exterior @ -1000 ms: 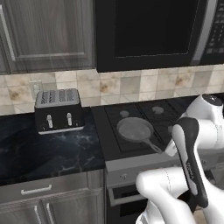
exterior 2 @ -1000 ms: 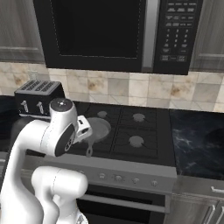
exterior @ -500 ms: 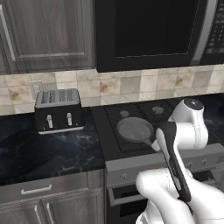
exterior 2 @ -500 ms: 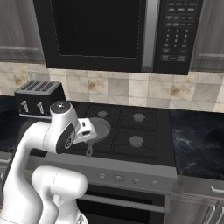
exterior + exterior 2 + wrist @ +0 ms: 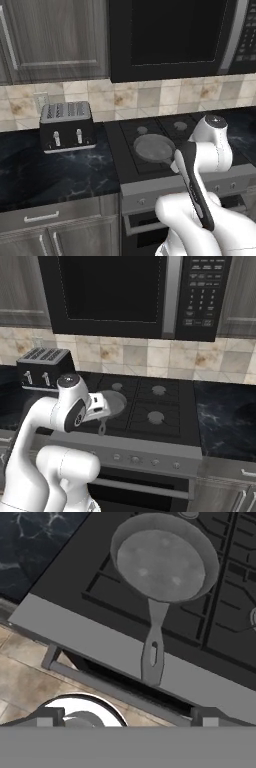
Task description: Move the pot and pan from the stove into the sink.
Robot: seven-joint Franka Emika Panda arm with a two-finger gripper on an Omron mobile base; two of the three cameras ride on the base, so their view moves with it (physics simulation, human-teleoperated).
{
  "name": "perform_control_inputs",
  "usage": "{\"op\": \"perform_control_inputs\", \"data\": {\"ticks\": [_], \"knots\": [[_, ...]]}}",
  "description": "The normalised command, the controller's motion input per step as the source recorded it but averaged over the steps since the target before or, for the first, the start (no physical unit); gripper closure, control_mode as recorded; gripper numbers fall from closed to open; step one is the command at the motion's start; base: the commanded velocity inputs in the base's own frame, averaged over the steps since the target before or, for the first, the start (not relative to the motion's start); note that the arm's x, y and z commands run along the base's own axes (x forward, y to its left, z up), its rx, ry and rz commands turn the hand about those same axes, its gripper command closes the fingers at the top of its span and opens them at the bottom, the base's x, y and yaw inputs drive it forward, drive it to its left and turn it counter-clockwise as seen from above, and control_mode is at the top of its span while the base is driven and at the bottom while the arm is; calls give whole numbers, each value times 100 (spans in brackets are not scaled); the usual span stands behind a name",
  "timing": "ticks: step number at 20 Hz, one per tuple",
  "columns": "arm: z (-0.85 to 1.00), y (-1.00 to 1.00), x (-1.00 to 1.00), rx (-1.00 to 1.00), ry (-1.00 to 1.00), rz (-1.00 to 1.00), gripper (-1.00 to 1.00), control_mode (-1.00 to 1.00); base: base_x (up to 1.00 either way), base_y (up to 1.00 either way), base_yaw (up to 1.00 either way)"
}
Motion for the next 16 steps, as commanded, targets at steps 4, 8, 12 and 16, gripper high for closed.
{"op": "perform_control_inputs", "data": {"ticks": [4, 8, 12, 16], "knots": [[-26, 0, 18, 0, 0, 0, -100, -100, 0, 0, 0], [-22, -1, 15, 1, 0, 0, -100, -100, 0, 0, 0], [-22, -3, 17, 0, 0, 0, -100, -100, 0, 0, 0], [-26, -9, 30, 0, 0, 0, -100, -100, 0, 0, 0]]}}
